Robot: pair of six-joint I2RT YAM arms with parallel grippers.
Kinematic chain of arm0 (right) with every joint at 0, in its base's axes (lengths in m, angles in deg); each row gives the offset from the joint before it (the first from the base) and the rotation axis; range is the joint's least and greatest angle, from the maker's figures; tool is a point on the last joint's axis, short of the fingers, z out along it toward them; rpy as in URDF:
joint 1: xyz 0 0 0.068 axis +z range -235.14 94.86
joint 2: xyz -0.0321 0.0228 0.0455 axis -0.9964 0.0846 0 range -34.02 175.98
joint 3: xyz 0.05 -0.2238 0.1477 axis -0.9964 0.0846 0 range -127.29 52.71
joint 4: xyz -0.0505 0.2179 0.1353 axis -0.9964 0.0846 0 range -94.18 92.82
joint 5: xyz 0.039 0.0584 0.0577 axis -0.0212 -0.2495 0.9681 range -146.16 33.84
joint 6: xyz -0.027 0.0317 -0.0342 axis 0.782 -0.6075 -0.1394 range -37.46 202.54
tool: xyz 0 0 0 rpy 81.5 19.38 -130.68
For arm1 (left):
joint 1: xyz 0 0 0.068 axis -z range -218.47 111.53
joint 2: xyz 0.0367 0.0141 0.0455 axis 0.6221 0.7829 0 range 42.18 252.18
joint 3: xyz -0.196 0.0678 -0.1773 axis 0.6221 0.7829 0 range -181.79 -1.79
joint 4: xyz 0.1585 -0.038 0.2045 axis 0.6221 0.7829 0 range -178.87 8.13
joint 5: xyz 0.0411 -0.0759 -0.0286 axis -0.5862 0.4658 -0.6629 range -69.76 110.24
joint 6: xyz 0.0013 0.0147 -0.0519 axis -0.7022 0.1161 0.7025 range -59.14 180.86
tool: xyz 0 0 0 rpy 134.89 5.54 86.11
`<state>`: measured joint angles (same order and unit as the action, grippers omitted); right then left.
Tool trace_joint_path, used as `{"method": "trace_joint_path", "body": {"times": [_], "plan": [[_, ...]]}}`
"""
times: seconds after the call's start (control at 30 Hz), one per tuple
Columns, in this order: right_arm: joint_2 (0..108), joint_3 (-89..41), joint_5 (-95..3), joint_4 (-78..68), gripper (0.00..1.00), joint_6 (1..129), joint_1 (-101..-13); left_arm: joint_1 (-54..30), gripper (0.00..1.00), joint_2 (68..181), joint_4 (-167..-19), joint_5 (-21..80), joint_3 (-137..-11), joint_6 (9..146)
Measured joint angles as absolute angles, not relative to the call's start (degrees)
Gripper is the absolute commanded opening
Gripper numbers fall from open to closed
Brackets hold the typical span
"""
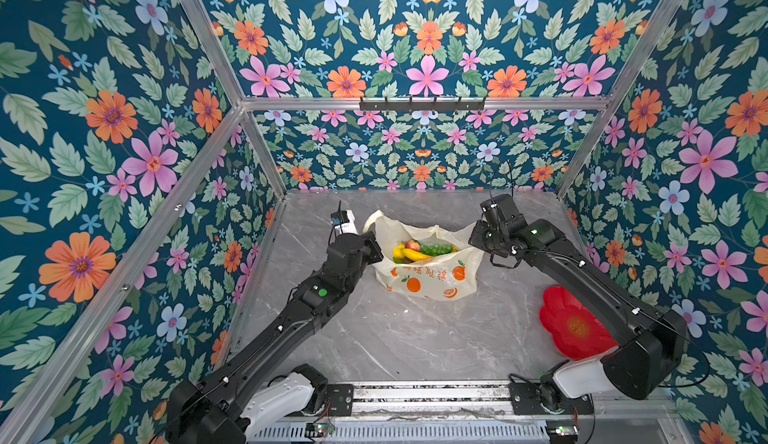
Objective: Take the fake fruits out of the plastic bag
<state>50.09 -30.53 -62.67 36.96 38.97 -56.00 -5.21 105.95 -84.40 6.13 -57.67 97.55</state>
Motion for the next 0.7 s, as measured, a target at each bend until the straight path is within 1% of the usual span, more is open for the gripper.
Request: {"method": "trace_joint_path", "body": {"times": [0.2,0.27,0.33,0.4,0.47,0.7], "plan": [[58.27,-47.23,-56.31,34.40,0.00,42.25,-60.59,-14.11,0.00,118.19,-81.14,9.06,-80.23,94.44],[59.88,-51.73,-54.14,34.21,0.00,43.76,-60.59,-15.84,0.00,119.61,-81.10,10.24,-84.23,93.65],[59.27,-52.39,-51.69,33.09,0.00,44.81,-60.46,-16.41,0.00,118.78,-81.49,10.85,-84.66,93.39],[56.71,-48.19,-50.08,30.86,0.00,45.33,-60.41,-16.49,0.00,115.70,-82.85,12.08,-80.91,93.24],[53.48,-40.74,-49.05,28.09,0.00,45.40,-60.22,-16.45,0.00,111.66,-84.57,13.08,-74.28,93.26],[43.86,-12.41,-45.88,16.35,0.00,43.89,-56.78,-16.65,0.00,95.48,-87.94,13.80,-43.49,97.59]]}}
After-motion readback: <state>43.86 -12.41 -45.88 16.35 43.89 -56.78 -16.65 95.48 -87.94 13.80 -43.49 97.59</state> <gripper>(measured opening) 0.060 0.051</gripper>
